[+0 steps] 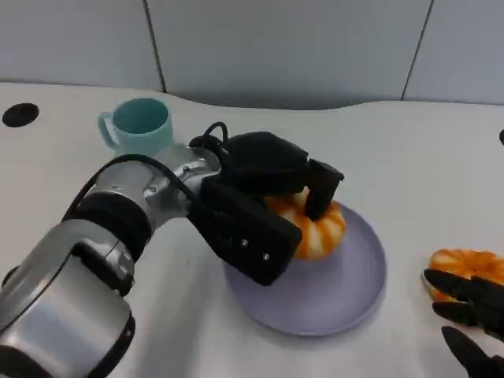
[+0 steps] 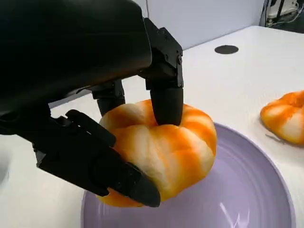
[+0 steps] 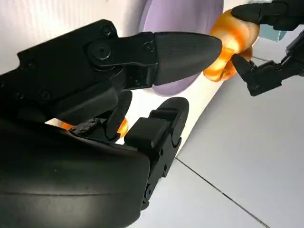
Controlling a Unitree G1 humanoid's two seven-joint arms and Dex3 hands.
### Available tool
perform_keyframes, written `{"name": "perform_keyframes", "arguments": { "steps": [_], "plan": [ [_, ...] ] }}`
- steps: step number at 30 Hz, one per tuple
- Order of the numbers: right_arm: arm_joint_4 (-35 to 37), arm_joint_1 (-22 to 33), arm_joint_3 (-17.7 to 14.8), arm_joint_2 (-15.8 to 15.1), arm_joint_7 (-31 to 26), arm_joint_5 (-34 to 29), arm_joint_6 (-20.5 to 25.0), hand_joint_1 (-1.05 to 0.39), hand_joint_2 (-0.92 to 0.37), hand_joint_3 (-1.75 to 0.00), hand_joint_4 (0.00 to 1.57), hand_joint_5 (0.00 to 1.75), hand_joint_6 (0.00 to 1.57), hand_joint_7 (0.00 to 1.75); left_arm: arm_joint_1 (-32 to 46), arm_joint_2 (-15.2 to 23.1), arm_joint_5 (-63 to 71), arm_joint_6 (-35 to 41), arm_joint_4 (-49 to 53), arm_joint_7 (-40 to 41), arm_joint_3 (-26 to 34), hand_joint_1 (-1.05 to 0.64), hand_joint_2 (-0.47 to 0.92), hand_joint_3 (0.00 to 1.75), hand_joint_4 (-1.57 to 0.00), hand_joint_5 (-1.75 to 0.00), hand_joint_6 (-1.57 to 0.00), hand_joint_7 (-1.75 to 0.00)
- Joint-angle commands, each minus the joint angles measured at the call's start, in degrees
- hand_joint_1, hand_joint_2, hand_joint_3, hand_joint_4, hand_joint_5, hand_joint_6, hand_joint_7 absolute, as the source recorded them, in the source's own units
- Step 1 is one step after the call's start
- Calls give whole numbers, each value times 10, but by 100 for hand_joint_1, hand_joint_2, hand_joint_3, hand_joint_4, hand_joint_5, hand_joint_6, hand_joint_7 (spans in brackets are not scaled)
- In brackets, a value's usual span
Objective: Grasp the bread from the table and place it into the plate.
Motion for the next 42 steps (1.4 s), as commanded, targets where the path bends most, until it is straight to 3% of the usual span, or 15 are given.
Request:
{"name": "perform_keyframes", "arguments": {
  "steps": [1,4,5,6,7,8,10,22,35,42],
  "plan": [
    [-2,1,-2,-1,-8,3,-14,-40,-92,-38,77,33,77,0,-17,12,-10,-5,2,-39,3,-42,80,4,-37,-162,-28,-157],
    [-1,1,-2,-1,-9,3,-15,-40,-92,-38,77,32,77,0,-17,12,-12,-5,-1,-46,4,-43,81,3,-36,-159,-28,-153],
    [3,-1,-4,0,-16,-2,-26,-40,-92,-38,77,32,77,0,-24,12,-26,-13,-1,-95,7,-43,81,3,-36,-159,-28,-153],
    [6,-1,-5,1,-22,-5,-34,-40,-92,-38,76,31,77,0,-28,12,-38,-19,-1,-134,10,-55,83,2,-22,-119,-26,-106],
    [8,-2,-6,2,-27,-8,-39,-39,-92,-38,76,30,77,0,-31,12,-48,-23,-3,-165,14,-61,85,1,-18,-84,-35,-56],
    [9,-2,-6,2,-31,-10,-43,-39,-92,-38,76,30,77,0,-32,13,-57,-25,-7,-187,17,-63,86,0,-18,-71,-40,-35],
    [11,-2,-6,2,-36,-13,-46,-39,-92,-39,76,28,78,0,-30,15,-69,-21,-13,-213,24,-65,86,0,-16,-58,-44,-17],
    [7,-1,-6,3,-50,-24,-43,-39,-92,-39,79,24,77,0,-29,26,-114,1,-47,-303,51,-67,85,0,-7,-42,-37,-3],
    [1,1,-6,6,-60,-32,-37,-40,-92,-39,81,19,77,0,-26,45,-148,20,-94,-365,74,-71,85,0,0,-28,-30,-1],
    [4,0,-7,6,-58,-29,-42,-39,-92,-38,82,17,77,0,9,98,-248,-23,-131,-380,146,-69,91,2,-9,-29,-33,-2]
  ]
}}
